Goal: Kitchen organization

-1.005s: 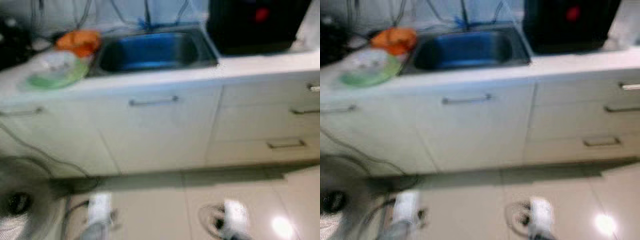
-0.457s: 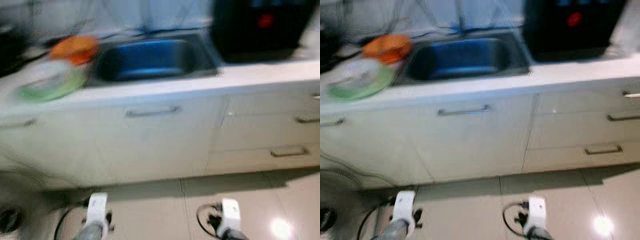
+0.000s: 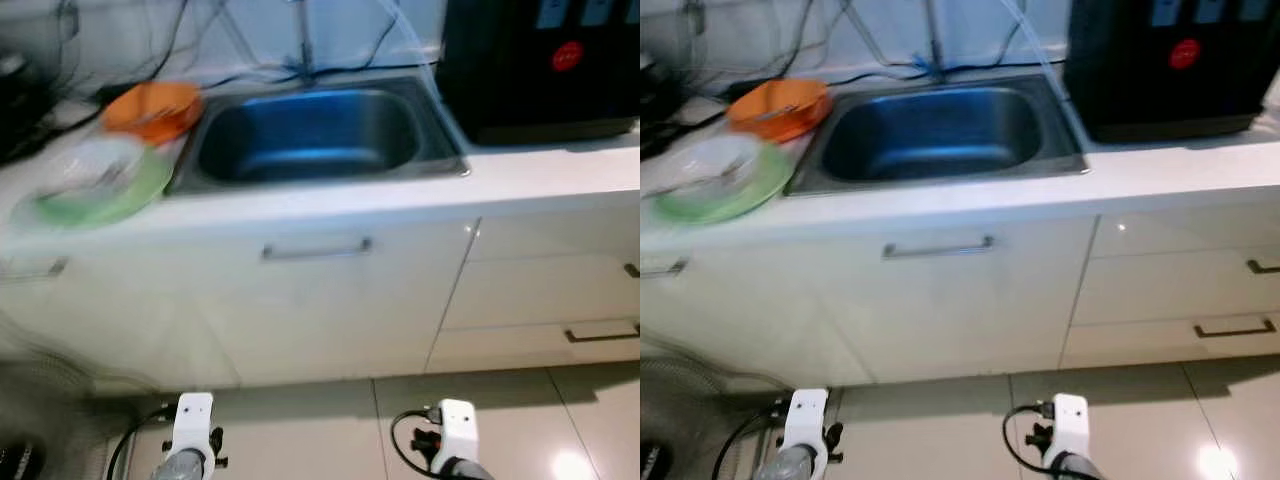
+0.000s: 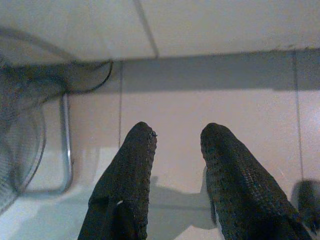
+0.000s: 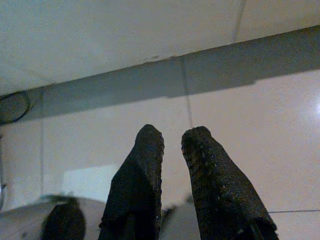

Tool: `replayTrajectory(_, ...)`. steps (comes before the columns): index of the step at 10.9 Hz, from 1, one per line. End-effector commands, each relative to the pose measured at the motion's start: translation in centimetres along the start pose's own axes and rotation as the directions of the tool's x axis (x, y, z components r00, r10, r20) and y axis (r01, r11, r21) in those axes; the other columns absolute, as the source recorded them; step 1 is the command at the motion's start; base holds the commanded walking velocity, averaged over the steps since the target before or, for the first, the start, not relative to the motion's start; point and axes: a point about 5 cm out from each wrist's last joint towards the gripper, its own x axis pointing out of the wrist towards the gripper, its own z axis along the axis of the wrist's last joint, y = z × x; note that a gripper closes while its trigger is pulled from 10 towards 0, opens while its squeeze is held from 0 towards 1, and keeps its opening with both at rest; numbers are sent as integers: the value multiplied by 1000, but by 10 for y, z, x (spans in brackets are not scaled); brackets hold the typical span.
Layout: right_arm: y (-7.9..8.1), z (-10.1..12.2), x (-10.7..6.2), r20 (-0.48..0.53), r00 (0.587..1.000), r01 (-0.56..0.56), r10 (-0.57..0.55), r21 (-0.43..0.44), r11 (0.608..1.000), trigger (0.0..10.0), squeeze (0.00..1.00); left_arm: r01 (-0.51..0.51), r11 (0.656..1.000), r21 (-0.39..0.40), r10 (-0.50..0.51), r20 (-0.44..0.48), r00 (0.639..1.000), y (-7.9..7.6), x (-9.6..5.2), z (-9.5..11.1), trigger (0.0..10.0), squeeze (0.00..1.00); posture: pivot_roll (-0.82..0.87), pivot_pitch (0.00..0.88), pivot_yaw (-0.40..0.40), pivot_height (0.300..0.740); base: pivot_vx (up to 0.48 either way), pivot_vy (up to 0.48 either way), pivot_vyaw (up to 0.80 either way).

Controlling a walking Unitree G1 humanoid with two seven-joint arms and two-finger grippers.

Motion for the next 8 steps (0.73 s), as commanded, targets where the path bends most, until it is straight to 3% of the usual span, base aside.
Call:
replayTrajectory(1,-8,0,-1,3,1000,24,-24,5,1000,10000,0,8,1000,-5,-8,1,1000,-5,0,0,10000,0,21,0,93,740,394,0,0)
replayTrajectory(4,-9,0,-2,2,1000,25,-25,1,1000,10000,0,19,1000,-7,-19,3,1000,-8,0,1,10000,0,22,0,92,740,335,0,0)
replayTrajectory(8,-8,1,-1,3,1000,21,-21,-1,1000,10000,0,27,1000,-8,-27,1,1000,-10,0,-1,10000,0,25,0,88,740,0,0,0)
